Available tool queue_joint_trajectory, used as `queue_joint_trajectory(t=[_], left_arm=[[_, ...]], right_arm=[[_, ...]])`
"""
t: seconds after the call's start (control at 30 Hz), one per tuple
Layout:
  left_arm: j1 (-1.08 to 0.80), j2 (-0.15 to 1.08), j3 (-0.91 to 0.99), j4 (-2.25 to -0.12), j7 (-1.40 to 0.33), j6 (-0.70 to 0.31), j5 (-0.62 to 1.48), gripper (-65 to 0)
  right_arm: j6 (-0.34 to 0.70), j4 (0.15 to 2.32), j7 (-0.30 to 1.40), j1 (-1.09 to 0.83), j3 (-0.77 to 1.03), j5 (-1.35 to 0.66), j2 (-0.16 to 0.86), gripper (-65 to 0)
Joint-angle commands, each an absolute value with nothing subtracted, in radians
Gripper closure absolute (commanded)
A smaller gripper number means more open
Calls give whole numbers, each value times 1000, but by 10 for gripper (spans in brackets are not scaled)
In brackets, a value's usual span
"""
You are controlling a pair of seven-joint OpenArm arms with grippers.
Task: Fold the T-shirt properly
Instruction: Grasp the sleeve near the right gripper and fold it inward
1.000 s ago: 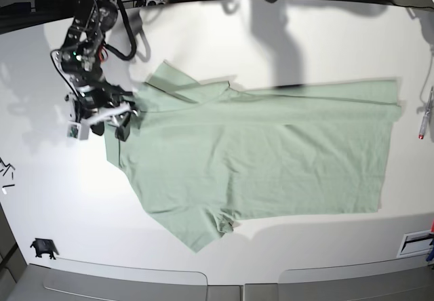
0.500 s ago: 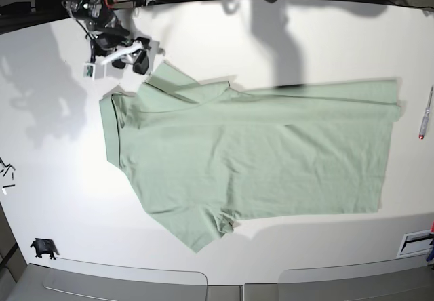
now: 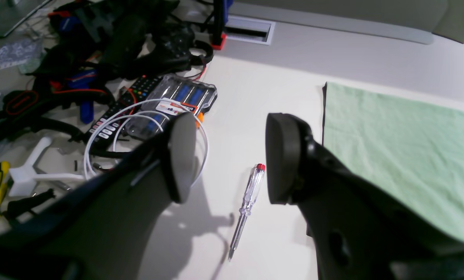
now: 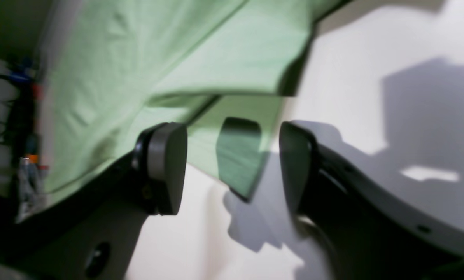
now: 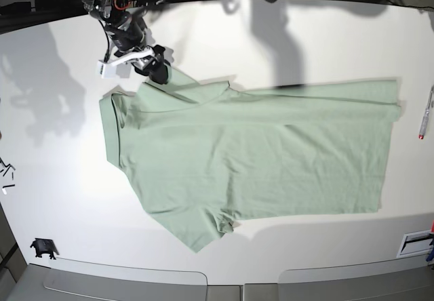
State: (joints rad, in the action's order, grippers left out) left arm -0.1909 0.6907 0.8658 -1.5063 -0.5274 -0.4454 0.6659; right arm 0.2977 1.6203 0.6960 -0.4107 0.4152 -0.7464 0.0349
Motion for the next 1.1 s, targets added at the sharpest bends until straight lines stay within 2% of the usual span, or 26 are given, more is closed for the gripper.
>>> queue_joint_trajectory(t=[0.0, 0.27, 0.33, 0.47, 0.5, 0.6, 0.8, 0.93, 1.07], left_arm=[[-185, 720, 876, -1520, -500, -446, 682, -271], [-185, 720, 876, -1520, -500, -446, 682, -271], [-185, 720, 876, -1520, -500, -446, 682, -271], [-186, 720, 876, -1520, -500, -446, 682, -271], [-186, 720, 876, -1520, -500, -446, 682, -271], [-186, 720, 876, -1520, -500, -446, 682, -271], [-186, 720, 876, -1520, -501, -446, 682, -271], [-186, 720, 876, -1520, -501, -446, 682, -271], [-186, 720, 876, -1520, -501, -446, 682, -271]], right_arm=[[301, 1617, 714, -405, 416, -744, 33, -355], [306, 1607, 743, -397, 384, -788, 25, -342], [313, 1607, 744, -397, 378, -789, 25, -265], [314, 1607, 744, -396, 378, -789, 25, -38], [314, 1607, 744, -393, 378, -789, 25, 0], [317, 1610, 746, -374, 378, -793, 25, 0], [426, 1655, 779, -294, 376, -860, 20, 0], [443, 1677, 786, -226, 331, -863, 10, 0], [442, 1676, 717, -152, 238, -697, 11, 0]])
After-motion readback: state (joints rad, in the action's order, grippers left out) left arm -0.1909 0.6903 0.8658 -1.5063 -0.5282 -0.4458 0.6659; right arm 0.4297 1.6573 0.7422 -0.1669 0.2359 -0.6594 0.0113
